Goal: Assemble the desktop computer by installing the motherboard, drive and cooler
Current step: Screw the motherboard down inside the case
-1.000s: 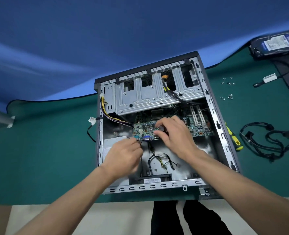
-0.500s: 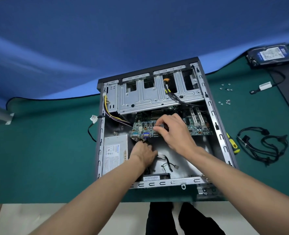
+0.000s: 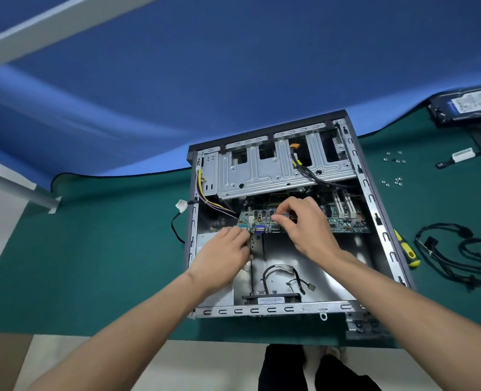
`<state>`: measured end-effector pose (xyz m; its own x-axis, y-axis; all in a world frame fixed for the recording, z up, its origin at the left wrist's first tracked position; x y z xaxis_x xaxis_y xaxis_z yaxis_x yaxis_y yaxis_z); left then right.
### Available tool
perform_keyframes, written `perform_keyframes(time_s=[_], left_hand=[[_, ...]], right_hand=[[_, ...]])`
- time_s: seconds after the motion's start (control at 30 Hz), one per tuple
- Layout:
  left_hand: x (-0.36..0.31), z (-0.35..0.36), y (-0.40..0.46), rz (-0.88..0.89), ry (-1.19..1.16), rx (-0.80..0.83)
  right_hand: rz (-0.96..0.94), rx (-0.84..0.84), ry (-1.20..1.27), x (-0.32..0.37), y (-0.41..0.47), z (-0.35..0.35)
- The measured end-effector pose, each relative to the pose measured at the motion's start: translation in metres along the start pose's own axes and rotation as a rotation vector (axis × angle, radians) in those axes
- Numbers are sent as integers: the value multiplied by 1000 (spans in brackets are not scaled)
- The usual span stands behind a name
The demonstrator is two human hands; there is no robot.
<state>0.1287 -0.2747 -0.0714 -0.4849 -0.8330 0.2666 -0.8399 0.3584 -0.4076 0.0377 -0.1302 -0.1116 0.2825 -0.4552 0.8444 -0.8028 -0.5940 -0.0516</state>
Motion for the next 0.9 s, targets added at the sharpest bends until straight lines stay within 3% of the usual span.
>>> perform_keyframes(time_s=[0.1, 0.2, 0.4, 0.53, 0.67, 0.8, 0.9], left_hand=[[4, 14, -11, -208, -353, -231], [5, 27, -16, -356, -663, -242], [6, 30, -13, -522, -844, -230], [20, 26, 2, -581, -780, -63], [43, 20, 15, -493, -1091, 192], [57, 11, 19, -425, -1236, 247], [62, 11, 22, -441, -1142, 253]], right_hand=[[9, 9, -2, -1, 1, 2], [10, 10, 7, -1, 1, 3], [9, 1, 33, 0, 3, -1], [15, 15, 46, 1, 4, -2], [29, 26, 55, 1, 2, -1], [36, 25, 75, 3, 2, -2], [40, 18, 95, 3, 2, -3]])
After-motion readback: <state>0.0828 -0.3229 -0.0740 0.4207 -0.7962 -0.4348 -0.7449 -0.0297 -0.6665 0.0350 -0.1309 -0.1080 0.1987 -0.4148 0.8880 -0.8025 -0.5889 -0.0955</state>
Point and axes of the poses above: each hand's wrist, its own y-axis towards the middle knuckle, its own z-axis out of the palm, x = y × z, the point moved 3 cm from there along y, towards the middle knuckle, and after that the axes turned 13 degrees about x, right-handed, at the moved point
